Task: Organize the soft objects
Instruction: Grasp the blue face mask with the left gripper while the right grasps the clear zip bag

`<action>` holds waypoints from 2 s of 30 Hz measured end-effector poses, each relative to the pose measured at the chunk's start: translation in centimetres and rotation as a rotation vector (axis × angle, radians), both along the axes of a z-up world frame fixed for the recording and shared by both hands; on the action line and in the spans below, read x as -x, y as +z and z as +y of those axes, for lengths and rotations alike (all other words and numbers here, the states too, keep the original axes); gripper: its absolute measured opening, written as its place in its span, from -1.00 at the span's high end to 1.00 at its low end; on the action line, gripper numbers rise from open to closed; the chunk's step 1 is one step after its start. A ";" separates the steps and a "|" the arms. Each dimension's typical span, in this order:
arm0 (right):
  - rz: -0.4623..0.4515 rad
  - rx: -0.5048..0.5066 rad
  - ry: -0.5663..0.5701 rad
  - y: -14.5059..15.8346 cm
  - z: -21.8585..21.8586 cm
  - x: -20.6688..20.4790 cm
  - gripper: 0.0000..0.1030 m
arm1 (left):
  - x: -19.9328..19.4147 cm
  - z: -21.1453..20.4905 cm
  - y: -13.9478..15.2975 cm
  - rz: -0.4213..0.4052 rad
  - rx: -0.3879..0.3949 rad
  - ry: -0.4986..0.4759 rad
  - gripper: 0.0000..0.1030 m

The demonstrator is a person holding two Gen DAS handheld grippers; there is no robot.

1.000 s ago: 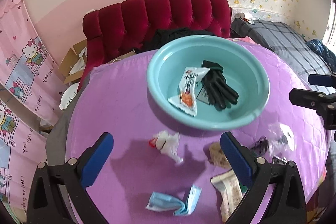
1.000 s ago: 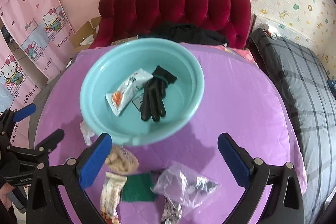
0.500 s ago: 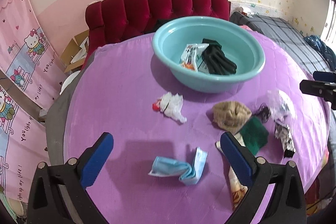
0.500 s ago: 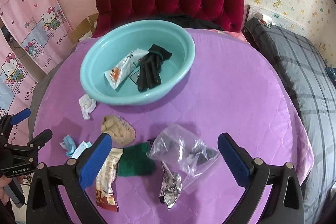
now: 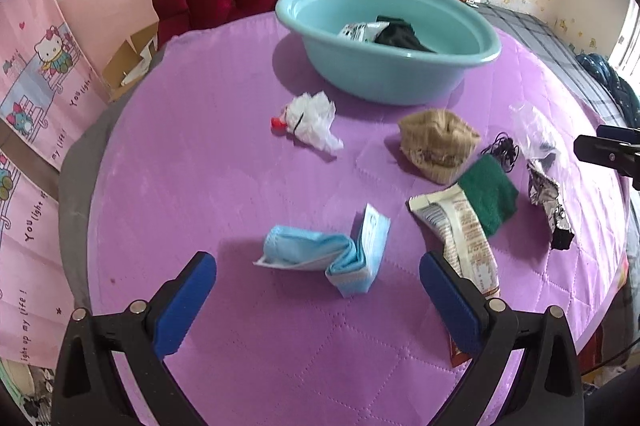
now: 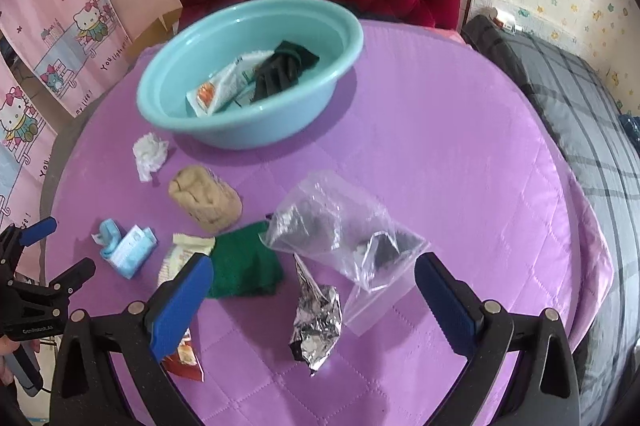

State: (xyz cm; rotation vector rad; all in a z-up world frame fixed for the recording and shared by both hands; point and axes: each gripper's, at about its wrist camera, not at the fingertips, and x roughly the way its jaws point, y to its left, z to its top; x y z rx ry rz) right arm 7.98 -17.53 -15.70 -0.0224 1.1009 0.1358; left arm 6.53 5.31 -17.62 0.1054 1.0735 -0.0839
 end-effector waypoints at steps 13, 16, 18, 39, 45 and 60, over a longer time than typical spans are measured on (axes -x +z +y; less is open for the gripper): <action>0.007 -0.010 0.000 -1.0 -0.8 -0.4 -1.00 | -1.5 0.0 -2.8 0.026 -0.001 0.011 -1.00; 0.015 -0.017 0.002 -1.6 -0.8 -0.7 -1.00 | -2.1 0.0 -3.4 0.029 -0.009 0.013 -1.00; 0.019 -0.019 0.002 -1.8 -0.9 -0.9 -1.00 | -2.4 0.1 -3.8 0.037 -0.003 0.020 -1.00; 0.041 -0.043 0.024 -2.5 -2.0 -3.1 -1.00 | -2.9 -0.9 -3.7 0.078 0.108 0.032 0.53; 0.078 -0.057 0.030 -3.2 -2.5 -4.2 -1.00 | -3.1 -1.4 -2.6 0.069 0.118 0.042 0.53; 0.117 -0.080 0.089 -3.6 -1.9 -4.0 0.75 | -2.3 -1.8 -0.7 0.067 0.125 0.028 0.53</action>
